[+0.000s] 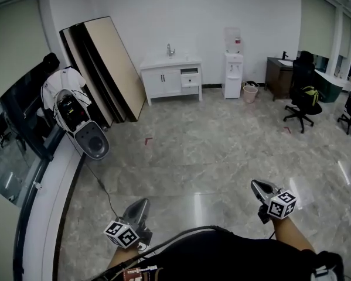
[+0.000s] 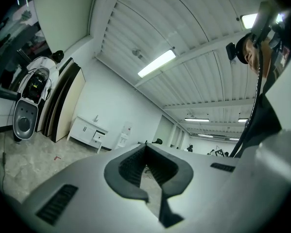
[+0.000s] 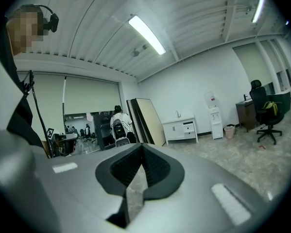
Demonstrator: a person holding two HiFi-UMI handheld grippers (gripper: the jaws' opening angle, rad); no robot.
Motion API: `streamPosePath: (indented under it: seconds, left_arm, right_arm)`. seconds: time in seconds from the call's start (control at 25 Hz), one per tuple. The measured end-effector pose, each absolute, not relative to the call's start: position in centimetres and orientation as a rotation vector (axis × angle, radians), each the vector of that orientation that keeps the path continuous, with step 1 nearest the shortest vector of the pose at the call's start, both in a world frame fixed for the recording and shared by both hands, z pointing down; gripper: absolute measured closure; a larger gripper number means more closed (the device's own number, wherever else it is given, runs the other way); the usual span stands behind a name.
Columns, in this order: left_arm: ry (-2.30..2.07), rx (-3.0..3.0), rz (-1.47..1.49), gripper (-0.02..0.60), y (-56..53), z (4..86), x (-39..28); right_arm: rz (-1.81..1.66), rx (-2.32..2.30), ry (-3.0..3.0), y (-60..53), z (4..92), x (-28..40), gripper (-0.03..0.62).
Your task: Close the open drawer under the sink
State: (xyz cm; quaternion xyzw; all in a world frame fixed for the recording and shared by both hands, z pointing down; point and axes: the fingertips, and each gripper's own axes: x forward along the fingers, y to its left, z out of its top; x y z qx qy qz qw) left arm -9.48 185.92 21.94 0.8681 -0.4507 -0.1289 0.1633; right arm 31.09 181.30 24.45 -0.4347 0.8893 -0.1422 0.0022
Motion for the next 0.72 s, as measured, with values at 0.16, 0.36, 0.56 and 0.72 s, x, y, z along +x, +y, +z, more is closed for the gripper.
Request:
streamPosePath:
  seconds: [0.16,0.36,0.56,0.72]
  left_arm:
    - [-1.294,2.458,-0.383,0.581,182.8,22.4,-12.1]
    - [-1.336,2.405,-0.367,0.581,179.6,23.4,-13.4]
    - [-1.423,2.359,-0.378,0.581,175.2,23.9,-15.4]
    - [-1.561,2.309,-0.379,0.581,169.8,22.6,-16.8]
  right_arm:
    - [-0.491,-1.358,2.802,178.3,25.6,28.5,0.592]
    - [-0.528,-1.328,2.838,173.1,26.5,27.0,0.592]
    - [-0.522,-1.248,2.881,165.2,26.6,25.0,0.592]
    - [-0.507,-1.144,2.94,156.9,26.0,23.8,0.592]
